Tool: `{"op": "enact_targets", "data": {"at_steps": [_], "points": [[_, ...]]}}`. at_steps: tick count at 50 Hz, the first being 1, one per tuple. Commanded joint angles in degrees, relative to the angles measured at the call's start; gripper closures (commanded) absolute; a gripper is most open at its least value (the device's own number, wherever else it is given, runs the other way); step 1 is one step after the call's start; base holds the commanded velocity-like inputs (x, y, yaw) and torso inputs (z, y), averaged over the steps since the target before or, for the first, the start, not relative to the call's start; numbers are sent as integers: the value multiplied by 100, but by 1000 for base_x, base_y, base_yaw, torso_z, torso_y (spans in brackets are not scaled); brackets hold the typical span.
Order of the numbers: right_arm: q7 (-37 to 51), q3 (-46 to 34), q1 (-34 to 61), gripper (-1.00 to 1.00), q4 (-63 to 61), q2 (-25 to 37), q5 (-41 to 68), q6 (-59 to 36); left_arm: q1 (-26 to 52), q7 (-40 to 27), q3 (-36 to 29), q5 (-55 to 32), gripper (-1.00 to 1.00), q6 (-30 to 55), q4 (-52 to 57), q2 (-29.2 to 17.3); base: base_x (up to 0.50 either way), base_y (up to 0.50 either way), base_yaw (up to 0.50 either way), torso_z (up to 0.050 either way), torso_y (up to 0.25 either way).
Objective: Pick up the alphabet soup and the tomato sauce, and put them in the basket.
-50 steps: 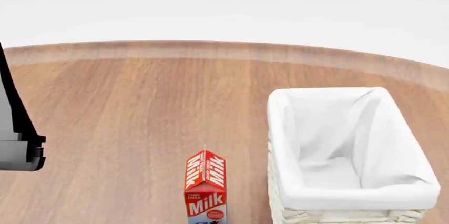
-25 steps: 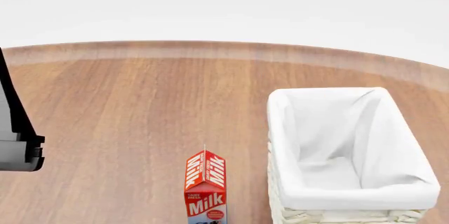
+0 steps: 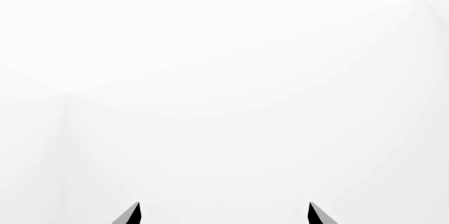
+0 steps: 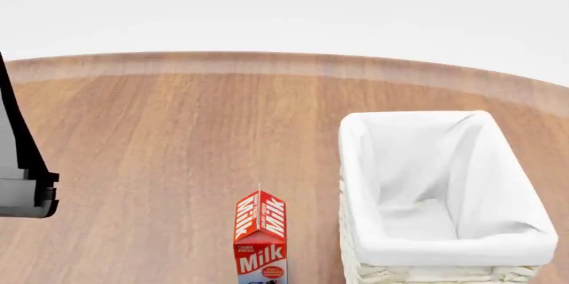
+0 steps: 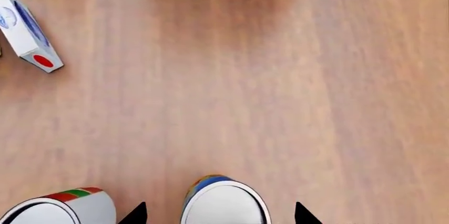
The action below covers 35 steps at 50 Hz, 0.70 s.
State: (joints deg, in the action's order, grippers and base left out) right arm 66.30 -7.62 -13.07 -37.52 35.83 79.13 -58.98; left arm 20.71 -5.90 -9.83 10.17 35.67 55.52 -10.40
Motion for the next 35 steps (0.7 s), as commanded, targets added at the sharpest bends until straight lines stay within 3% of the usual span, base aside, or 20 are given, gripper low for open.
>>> {"op": "enact_targets", "data": {"at_steps": [1,35], "points": [[-196,7,-48,-100,178,6,-228,123,-6,-40,-15,-26,-100,-15,-8,-27,0,0,0,0,0],[-708,-274,-196,-100,681,-166,-857,456,-8,-126,-24,-100,-100,8,23,-105,0,0,0,0,0]]}}
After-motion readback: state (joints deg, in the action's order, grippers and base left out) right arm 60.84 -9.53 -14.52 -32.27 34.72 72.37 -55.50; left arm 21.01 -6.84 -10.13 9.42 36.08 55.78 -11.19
